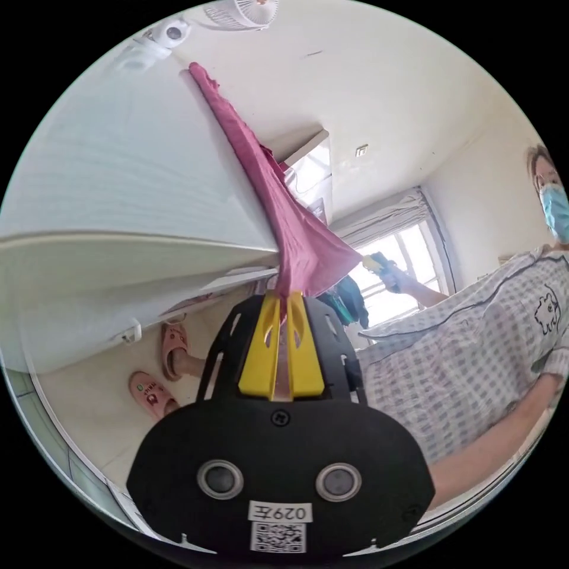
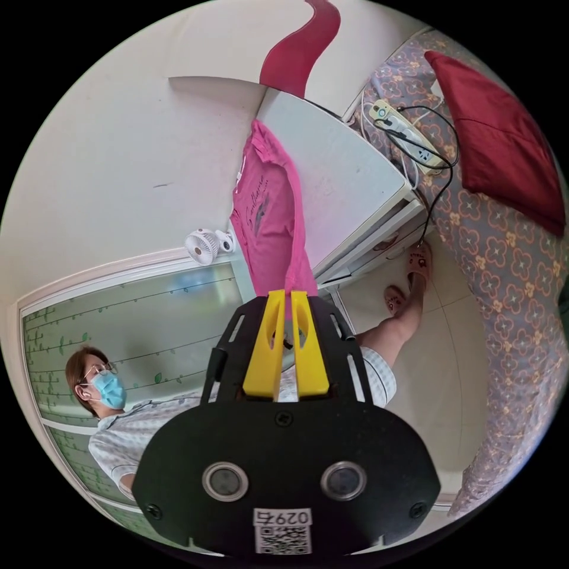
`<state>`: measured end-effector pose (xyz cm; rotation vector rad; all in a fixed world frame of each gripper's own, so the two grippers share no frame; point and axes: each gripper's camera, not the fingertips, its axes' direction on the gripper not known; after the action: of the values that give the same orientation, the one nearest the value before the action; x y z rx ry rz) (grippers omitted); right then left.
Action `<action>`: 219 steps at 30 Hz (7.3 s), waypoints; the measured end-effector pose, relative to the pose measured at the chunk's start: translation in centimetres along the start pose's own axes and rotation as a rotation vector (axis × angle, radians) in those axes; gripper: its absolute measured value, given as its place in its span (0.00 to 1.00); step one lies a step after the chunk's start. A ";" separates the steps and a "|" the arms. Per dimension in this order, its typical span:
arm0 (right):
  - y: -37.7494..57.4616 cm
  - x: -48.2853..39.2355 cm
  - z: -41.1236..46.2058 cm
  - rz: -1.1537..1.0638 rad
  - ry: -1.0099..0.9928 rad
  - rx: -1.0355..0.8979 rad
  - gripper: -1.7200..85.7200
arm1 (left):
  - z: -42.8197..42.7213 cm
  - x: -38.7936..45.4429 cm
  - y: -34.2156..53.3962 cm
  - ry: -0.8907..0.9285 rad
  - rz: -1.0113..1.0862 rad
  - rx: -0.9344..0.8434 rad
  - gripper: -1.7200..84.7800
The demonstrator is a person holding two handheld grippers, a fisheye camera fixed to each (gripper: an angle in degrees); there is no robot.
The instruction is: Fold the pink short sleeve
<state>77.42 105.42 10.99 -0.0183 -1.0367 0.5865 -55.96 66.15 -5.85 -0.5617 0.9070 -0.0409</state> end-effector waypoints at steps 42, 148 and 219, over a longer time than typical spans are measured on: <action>-46.8 0.0 35.8 -0.234 -0.165 -0.180 0.03 | -0.6 0.9 -42.6 -0.067 -0.393 0.377 0.03; -35.1 22.8 41.3 -0.268 -0.075 -0.104 0.01 | 16.7 7.2 -29.7 -0.458 -0.529 -0.147 0.01; 13.5 -1.7 97.1 -0.936 0.808 -0.518 0.03 | -3.7 2.3 -13.8 -0.046 -0.512 -0.198 0.01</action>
<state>-8.26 91.26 56.60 -0.1974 -0.2900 -0.5352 -54.60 52.09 -2.76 -0.9657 0.7073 -0.4024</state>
